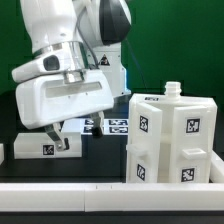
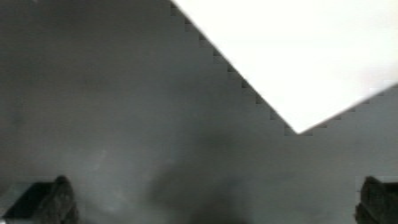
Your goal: Assemble cabinet
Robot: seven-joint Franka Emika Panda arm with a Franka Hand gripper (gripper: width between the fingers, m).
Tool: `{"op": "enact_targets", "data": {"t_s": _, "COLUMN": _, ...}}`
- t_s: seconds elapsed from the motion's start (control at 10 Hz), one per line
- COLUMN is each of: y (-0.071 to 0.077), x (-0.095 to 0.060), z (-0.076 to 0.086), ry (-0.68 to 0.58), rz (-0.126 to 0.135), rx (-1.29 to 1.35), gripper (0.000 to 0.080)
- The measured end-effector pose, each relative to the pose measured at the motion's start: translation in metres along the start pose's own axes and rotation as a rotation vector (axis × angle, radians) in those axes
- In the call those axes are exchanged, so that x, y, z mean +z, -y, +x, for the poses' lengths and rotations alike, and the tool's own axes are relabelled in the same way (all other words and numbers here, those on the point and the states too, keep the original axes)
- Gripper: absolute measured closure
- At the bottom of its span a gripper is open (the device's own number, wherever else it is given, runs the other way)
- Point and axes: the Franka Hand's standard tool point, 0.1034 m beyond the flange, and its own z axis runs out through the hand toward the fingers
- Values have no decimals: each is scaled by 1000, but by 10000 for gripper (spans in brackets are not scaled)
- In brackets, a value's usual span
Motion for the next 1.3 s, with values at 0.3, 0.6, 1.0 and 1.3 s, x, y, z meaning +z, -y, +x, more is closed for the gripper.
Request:
{"op": "enact_targets", "data": {"t_s": 0.3, "y": 3, "x": -6, "z": -8, "ry": 127, "rz": 229, "rx": 13, "gripper": 4}}
{"op": "enact_targets", "data": {"t_s": 0.6, "y": 7, "x": -6, "z": -6, "ry": 107, "rz": 322, "rx": 29, "gripper": 4}}
{"op": "enact_targets", "data": {"t_s": 1.0, "y": 14, "x": -7, "z": -36, "ry": 12, "rz": 302, "rx": -276, "gripper": 4}}
{"op": "enact_targets", "data": {"t_s": 1.3, "y": 12, "x": -4, "z": -42, "ry": -16, "rz": 308, "rx": -271, "gripper": 4}}
